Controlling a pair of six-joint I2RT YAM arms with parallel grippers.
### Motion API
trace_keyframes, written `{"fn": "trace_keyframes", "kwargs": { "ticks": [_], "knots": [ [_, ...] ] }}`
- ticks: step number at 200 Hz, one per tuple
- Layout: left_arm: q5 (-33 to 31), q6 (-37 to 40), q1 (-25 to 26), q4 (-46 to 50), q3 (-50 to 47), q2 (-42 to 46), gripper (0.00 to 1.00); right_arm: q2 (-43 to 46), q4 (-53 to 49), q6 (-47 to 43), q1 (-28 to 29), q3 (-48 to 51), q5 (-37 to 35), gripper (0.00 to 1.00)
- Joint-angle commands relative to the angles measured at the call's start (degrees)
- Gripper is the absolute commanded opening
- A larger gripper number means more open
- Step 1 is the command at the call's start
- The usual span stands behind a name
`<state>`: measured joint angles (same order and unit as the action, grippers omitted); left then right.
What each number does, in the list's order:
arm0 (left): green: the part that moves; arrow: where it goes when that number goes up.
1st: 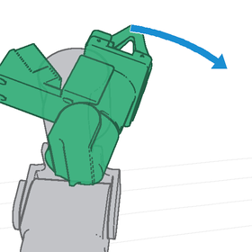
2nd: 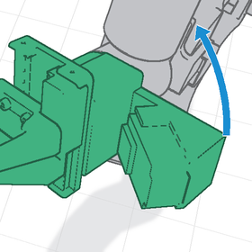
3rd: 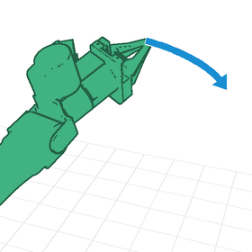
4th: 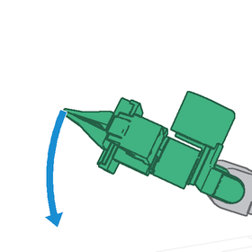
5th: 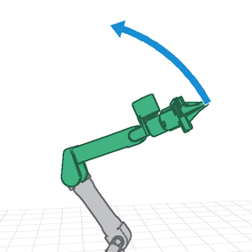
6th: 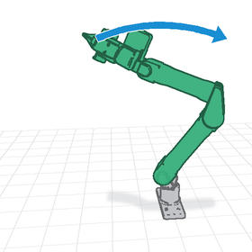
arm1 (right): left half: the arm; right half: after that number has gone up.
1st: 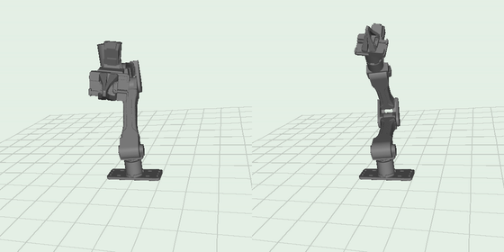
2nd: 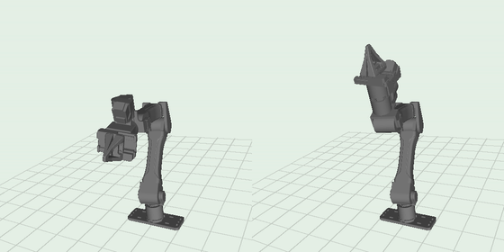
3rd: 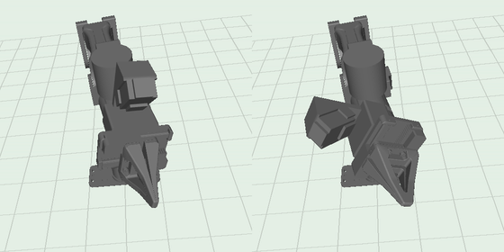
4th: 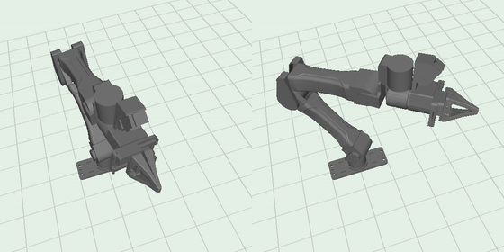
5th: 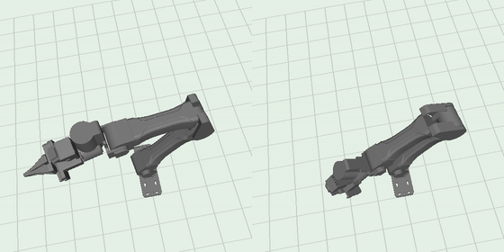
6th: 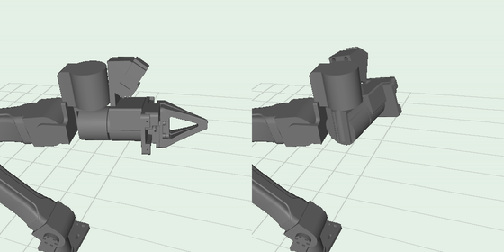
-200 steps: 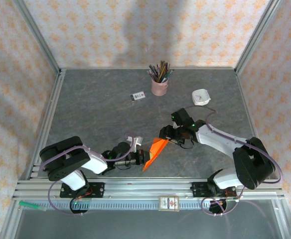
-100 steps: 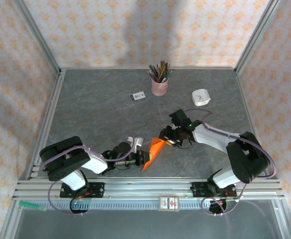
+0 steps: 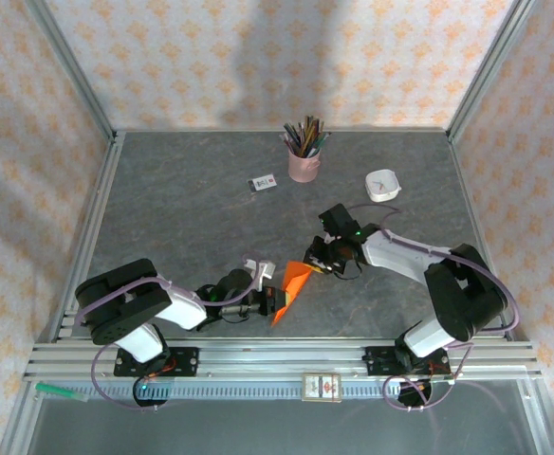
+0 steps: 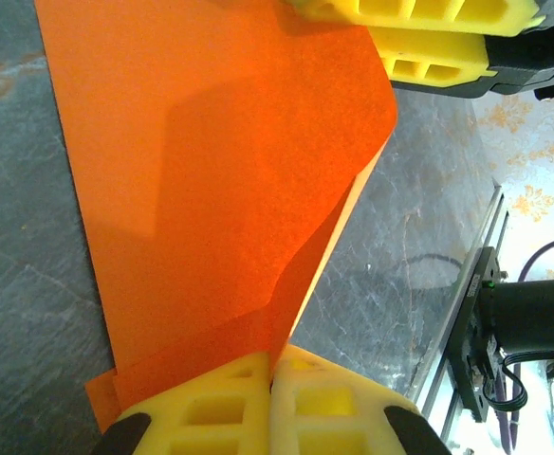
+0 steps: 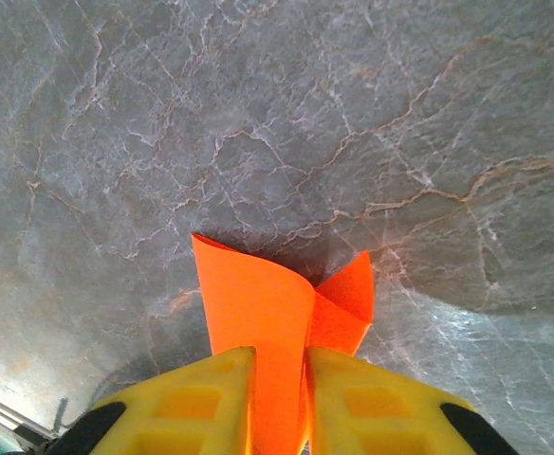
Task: Fold a paper plane with a square sheet of paper (pick it up from the middle)
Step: Perform the fifth fold on the wing at the bottom-center of the table.
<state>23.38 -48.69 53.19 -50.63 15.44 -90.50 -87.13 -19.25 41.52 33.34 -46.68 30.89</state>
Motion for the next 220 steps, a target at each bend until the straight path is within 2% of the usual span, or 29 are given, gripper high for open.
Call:
{"fn": "trace_keyframes", "kwargs": {
  "ticks": [1,73,112,151,198,220],
  "knots": [
    [-0.70,1.99,-0.34,1.32,1.02,0.16,0.00,-0.65,-2.63,-1.16,0.23,-1.83,-0.60,0.19],
    [-2.33,6.98,-0.26,7.27,1.87,2.88,0.02,-1.27,-5.95,-2.93,0.14,-3.99,-0.47,0.01],
    [-4.73,11.66,0.55,13.99,3.27,5.67,0.12,-1.63,-6.68,-2.96,0.06,-4.61,0.38,0.00],
    [-8.21,14.80,2.02,19.52,4.70,7.33,0.19,-1.88,-6.47,-2.43,0.06,-4.70,1.45,0.00],
    [-14.77,18.98,5.59,25.79,7.27,8.32,0.32,-2.13,-5.98,-1.79,0.06,-4.63,2.71,0.00],
    [-17.78,20.11,7.05,28.66,8.70,8.24,0.34,-2.13,-5.95,-1.75,0.06,-4.57,2.86,0.00]
  ]
}}
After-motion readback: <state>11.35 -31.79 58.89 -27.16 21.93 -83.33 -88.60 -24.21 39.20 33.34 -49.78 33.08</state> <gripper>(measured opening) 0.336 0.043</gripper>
